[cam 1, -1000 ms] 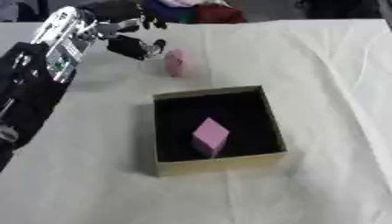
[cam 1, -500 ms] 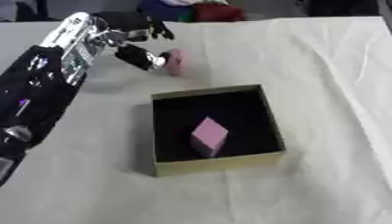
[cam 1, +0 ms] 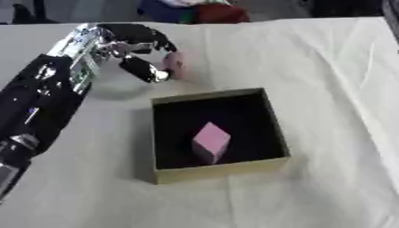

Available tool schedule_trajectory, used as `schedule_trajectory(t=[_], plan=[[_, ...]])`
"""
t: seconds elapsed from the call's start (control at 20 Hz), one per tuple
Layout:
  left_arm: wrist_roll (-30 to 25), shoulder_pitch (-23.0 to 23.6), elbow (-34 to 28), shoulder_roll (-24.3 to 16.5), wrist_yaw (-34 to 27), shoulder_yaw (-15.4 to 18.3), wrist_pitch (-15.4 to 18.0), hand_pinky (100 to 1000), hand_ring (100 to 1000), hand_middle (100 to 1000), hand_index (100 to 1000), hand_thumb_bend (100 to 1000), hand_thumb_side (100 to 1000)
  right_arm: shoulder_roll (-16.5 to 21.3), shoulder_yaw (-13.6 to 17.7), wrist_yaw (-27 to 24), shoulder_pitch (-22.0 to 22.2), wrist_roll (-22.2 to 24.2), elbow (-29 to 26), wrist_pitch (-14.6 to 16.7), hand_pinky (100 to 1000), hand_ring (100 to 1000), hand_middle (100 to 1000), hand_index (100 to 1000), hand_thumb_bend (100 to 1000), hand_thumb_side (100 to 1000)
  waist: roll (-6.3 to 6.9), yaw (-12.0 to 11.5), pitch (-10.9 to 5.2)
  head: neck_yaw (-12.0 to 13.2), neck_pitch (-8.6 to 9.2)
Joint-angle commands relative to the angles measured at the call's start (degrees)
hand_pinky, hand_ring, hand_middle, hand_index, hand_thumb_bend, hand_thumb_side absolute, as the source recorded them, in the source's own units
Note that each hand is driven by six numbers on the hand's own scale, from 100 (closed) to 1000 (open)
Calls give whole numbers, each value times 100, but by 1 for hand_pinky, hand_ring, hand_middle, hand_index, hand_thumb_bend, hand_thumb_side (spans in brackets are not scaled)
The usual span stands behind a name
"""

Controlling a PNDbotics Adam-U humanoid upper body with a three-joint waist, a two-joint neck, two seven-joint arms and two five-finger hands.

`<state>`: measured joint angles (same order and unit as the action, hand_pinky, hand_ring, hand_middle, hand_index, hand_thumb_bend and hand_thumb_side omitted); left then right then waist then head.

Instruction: Pick up objects on the table and place them in the box.

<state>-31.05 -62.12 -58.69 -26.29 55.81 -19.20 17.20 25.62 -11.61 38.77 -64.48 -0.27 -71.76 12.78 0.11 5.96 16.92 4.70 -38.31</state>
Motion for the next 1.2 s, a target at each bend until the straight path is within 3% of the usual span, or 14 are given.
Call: schedule_trajectory(t=[0.05, 0.25, 0.3, 0.55, 0.75, 1.0, 1.2], plan=[[206, -174, 14, -32, 314, 83, -58, 675, 846, 839, 956, 219, 729, 77, 80, -29, -114, 10, -132, -15, 847, 775, 636, 760, 100, 893, -8, 29, -93, 51, 109], [455, -172, 116, 21, 527, 129, -111, 669, 839, 829, 945, 162, 713, 86, 91, -55, -118, 37, -135, -20, 848, 774, 635, 760, 100, 896, -12, 70, -36, 77, 157], [511, -173, 134, 29, 548, 138, -124, 650, 820, 808, 923, 100, 667, 89, 97, -61, -115, 41, -136, -23, 848, 773, 634, 760, 100, 898, -12, 74, -26, 81, 161], [888, -179, 153, 56, 689, 155, -217, 596, 776, 770, 887, 100, 573, 99, 138, -113, -81, 50, -144, -56, 850, 770, 631, 760, 100, 905, -8, 88, 27, 109, 196], [1177, -175, 202, 88, 810, 167, -268, 501, 685, 689, 803, 100, 483, 108, 151, -166, -64, 74, -153, -74, 851, 768, 629, 759, 100, 898, -12, 106, 62, 115, 207], [1473, -185, 251, 98, 897, 185, -359, 385, 554, 558, 675, 100, 181, 108, 177, -239, -38, 104, -173, -101, 852, 765, 627, 759, 100, 915, -13, 121, 79, 130, 235], [1805, -162, 313, 115, 1066, 205, -406, 275, 477, 482, 570, 100, 132, 99, 196, -314, -20, 136, -205, -98, 853, 764, 627, 759, 100, 924, -17, 140, 86, 131, 249]])
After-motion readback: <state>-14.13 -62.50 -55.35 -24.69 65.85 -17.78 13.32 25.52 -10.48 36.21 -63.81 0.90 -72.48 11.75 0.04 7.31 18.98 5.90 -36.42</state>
